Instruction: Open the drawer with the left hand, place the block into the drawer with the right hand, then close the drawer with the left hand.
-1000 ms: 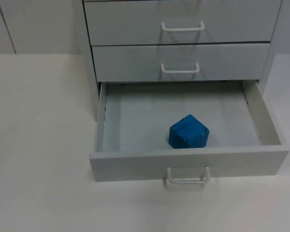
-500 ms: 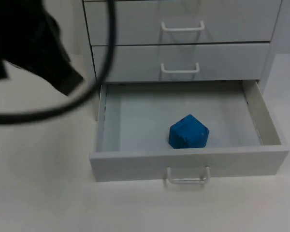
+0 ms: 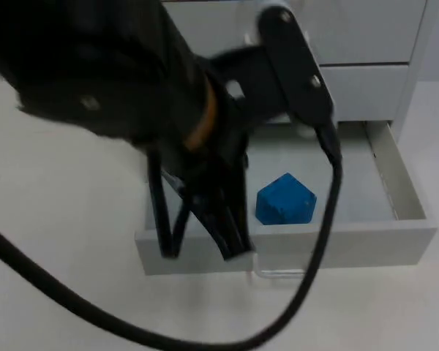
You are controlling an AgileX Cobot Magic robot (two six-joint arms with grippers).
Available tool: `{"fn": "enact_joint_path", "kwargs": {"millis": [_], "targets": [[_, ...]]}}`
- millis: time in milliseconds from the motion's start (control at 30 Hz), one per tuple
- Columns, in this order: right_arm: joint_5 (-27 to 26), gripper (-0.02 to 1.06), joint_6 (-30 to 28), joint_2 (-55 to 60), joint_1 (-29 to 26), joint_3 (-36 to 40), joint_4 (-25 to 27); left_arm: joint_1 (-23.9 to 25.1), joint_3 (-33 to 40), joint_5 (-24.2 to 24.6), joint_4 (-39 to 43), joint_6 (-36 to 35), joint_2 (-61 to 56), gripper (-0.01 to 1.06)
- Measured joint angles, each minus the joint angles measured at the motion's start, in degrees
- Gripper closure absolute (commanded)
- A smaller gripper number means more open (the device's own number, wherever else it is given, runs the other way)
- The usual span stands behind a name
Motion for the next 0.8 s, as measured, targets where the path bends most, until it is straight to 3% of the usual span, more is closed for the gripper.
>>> {"fn": "enact_joint_path", "kwargs": {"millis": [133,300,467,800], "targets": [[-0.8,0.27,0.0,0.0,0.0,0.0,0.0,-2.4,0.0,-0.1,12.0,-9.9,6.6,1.05],[-1.8,0.27,0.0,0.0,0.0,0.0,-0.3,-4.3,0.0,-0.1,20.7,-18.2,12.0,1.05],[-2.3,0.27,0.0,0.0,0.0,0.0,-0.3,-5.1,0.0,-0.1,21.7,-22.1,13.4,1.05],[-2.6,0.27,0.3,0.0,0.0,0.0,-0.3,-9.1,-0.1,0.0,21.3,-23.1,13.4,1.05]]}}
